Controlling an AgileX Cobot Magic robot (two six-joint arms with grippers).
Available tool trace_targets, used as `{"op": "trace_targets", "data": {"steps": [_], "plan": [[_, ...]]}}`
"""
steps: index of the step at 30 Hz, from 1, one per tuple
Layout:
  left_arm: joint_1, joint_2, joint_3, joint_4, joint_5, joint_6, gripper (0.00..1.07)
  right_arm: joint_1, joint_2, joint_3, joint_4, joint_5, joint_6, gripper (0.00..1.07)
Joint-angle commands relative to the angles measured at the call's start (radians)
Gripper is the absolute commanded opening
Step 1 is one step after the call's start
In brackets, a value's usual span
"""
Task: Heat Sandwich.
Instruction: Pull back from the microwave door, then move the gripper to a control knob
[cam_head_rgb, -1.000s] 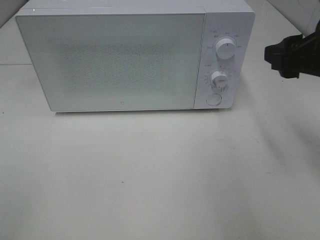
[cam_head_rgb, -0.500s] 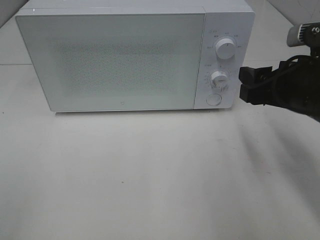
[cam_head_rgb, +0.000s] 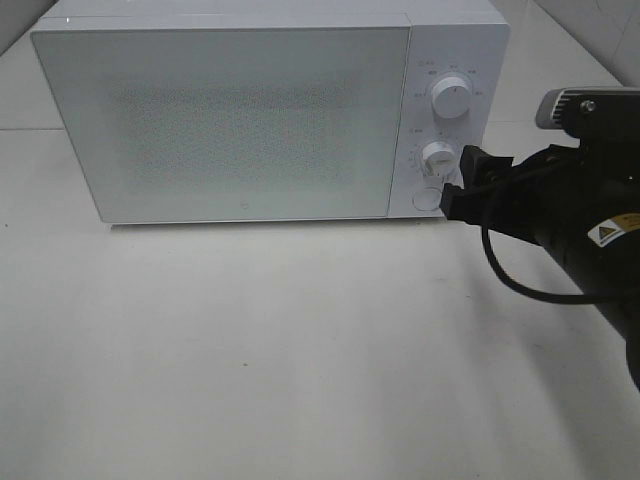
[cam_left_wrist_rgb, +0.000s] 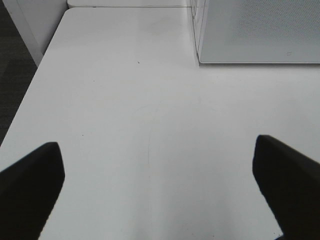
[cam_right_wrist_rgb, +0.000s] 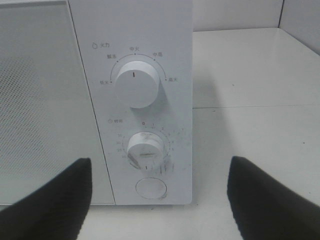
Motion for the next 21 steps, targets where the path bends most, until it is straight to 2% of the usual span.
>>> {"op": "trace_targets", "data": {"steps": [1,9,21], "plan": [[0.004,-0.028,0.005,-0.009,-0.008,-0.004,0.98,0.052,0.035,0.001,0.048,-0.061,-0.016,0.72],[0.004,-0.028,0.005,-0.009,-0.008,-0.004,0.98,0.124,0.122,-0.001,0.141,-0.116,-0.015,0.72],[0.004,-0.028,0.005,-0.009,-0.008,-0.004,0.98,0.124,0.130,-0.001,0.148,-0.120,-0.014,0.72]]}}
